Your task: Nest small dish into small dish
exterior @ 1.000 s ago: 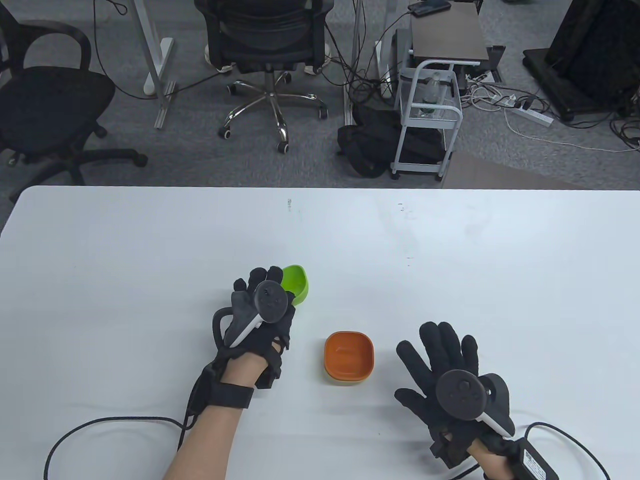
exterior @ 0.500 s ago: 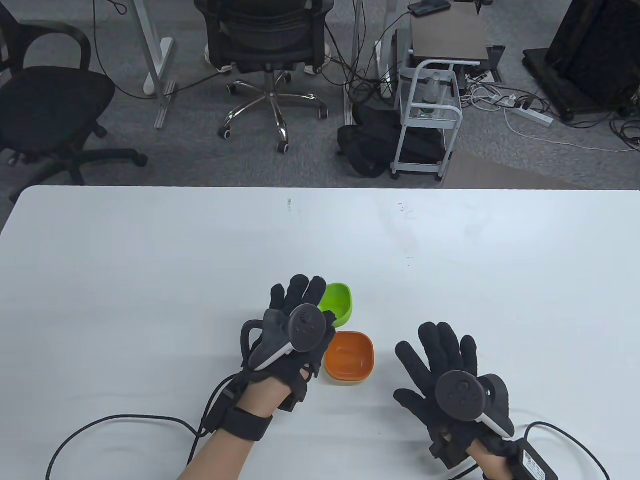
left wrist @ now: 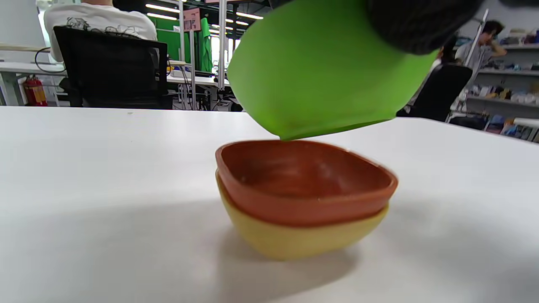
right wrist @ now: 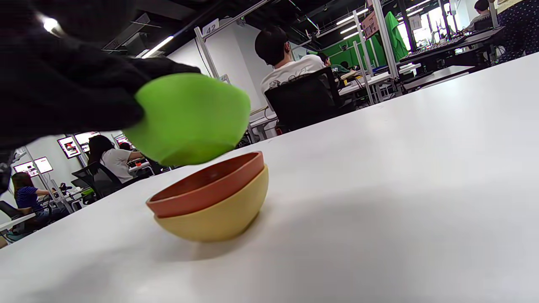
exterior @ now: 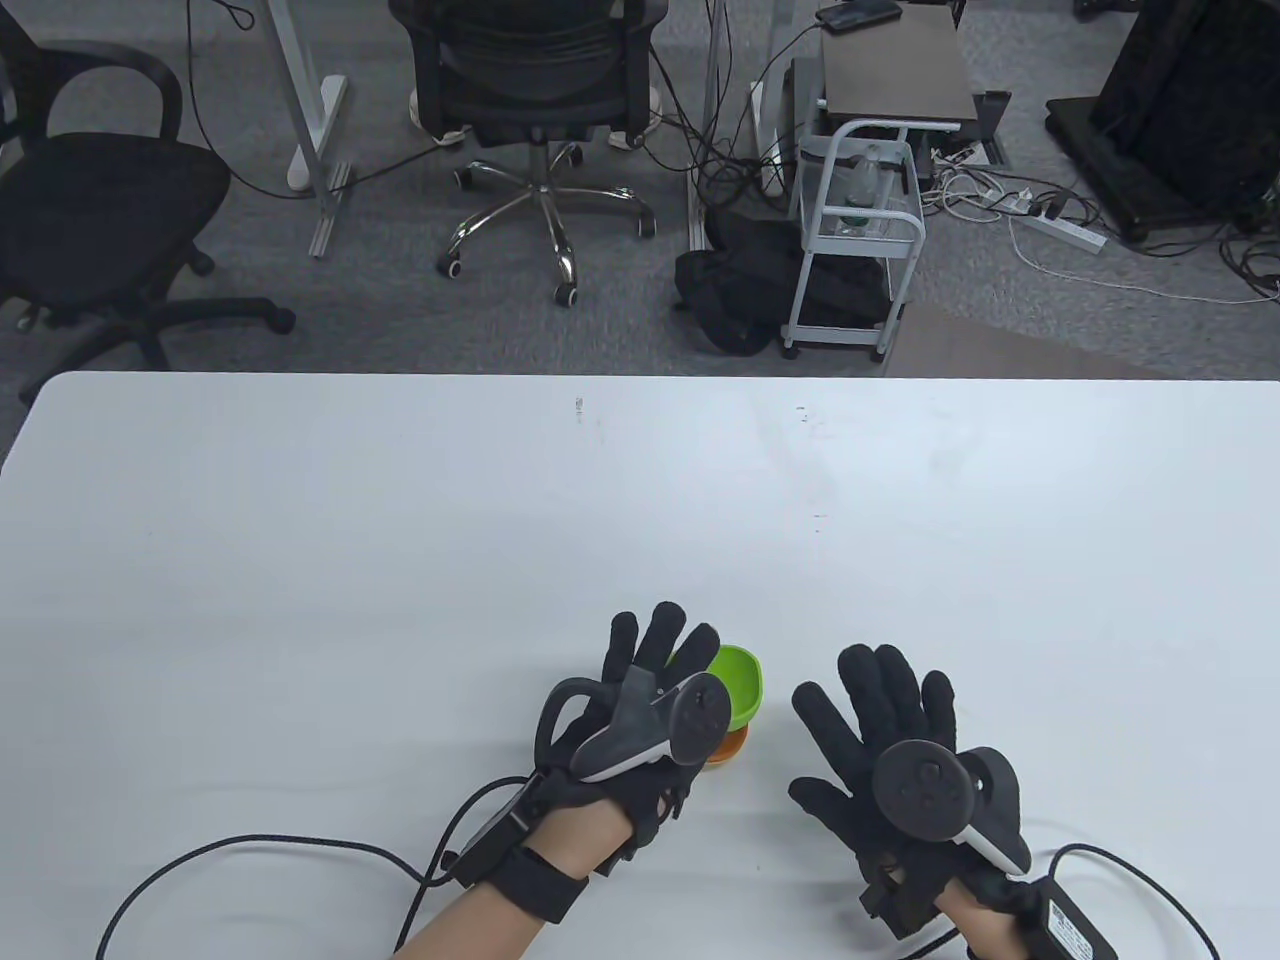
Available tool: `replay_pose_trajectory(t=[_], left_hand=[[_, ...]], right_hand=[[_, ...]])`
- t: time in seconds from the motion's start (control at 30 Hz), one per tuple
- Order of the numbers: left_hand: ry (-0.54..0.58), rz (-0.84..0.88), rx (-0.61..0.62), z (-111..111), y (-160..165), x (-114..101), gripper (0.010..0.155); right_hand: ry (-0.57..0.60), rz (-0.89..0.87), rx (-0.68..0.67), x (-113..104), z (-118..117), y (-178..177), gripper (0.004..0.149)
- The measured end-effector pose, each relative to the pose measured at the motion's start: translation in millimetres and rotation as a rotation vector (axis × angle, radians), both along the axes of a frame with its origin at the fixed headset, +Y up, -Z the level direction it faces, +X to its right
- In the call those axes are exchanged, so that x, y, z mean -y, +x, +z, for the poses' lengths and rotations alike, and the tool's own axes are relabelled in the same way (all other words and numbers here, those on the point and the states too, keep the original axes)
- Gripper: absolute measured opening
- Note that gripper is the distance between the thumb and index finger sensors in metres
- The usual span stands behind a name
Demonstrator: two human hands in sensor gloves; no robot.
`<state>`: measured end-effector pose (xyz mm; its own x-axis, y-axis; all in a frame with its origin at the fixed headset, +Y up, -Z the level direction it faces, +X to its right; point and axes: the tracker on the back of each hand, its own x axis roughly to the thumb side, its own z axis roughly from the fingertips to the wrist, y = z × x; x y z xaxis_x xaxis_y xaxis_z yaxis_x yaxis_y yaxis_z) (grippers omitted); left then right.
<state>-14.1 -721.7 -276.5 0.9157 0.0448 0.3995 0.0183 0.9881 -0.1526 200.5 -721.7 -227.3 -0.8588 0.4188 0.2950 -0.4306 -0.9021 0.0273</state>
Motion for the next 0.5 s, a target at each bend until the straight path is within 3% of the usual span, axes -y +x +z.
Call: replay_pose_trajectory(t=[0.23, 0.5], left_hand=[[-0.144, -0.097, -0.002, -4.9, 6.5, 36.9, 0.048], [-0.170, -0.070, -0.028, -3.4, 2.7, 37.0, 0.052]], right_hand=[[-0.001, -0.003, 0.000, -0.6, 0.3, 0.6, 0.075], [-0.002, -0.005, 0.004, -1.0, 0.0, 1.8, 0.075]])
